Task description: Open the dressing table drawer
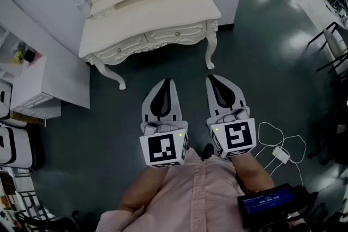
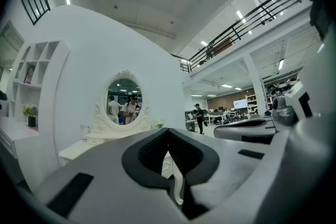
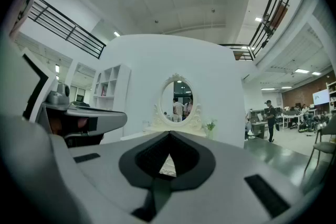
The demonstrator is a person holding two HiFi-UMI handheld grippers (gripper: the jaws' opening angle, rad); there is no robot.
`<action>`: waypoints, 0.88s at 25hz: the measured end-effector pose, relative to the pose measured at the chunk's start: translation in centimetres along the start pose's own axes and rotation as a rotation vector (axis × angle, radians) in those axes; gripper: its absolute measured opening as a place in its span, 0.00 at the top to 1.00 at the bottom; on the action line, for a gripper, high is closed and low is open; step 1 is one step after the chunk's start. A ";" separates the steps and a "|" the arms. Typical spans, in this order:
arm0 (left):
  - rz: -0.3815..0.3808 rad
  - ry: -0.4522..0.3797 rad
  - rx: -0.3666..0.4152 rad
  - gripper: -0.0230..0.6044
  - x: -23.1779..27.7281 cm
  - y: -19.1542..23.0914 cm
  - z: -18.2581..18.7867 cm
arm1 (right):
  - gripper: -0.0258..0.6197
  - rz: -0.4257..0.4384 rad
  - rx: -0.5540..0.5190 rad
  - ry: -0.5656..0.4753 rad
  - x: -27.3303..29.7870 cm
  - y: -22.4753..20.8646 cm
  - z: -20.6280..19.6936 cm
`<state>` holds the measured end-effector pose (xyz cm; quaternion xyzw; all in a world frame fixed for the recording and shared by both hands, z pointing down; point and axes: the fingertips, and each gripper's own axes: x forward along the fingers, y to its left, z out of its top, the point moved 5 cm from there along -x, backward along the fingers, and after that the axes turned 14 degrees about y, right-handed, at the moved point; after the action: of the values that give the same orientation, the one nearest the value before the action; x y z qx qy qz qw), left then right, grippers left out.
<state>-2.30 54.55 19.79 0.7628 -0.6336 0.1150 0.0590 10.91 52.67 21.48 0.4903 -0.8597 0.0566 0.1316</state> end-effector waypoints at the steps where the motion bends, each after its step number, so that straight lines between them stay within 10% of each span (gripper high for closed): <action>1: 0.000 -0.001 0.001 0.93 0.0 0.0 0.0 | 0.93 -0.003 0.006 -0.001 0.0 0.0 -0.1; 22: 0.040 0.041 0.020 0.93 -0.1 -7.1 -1.1 | 0.93 0.044 0.045 0.002 -3.3 -5.4 -2.9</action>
<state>4.56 56.28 21.22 0.7479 -0.6464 0.1379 0.0620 17.68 53.28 23.20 0.4740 -0.8687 0.0793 0.1201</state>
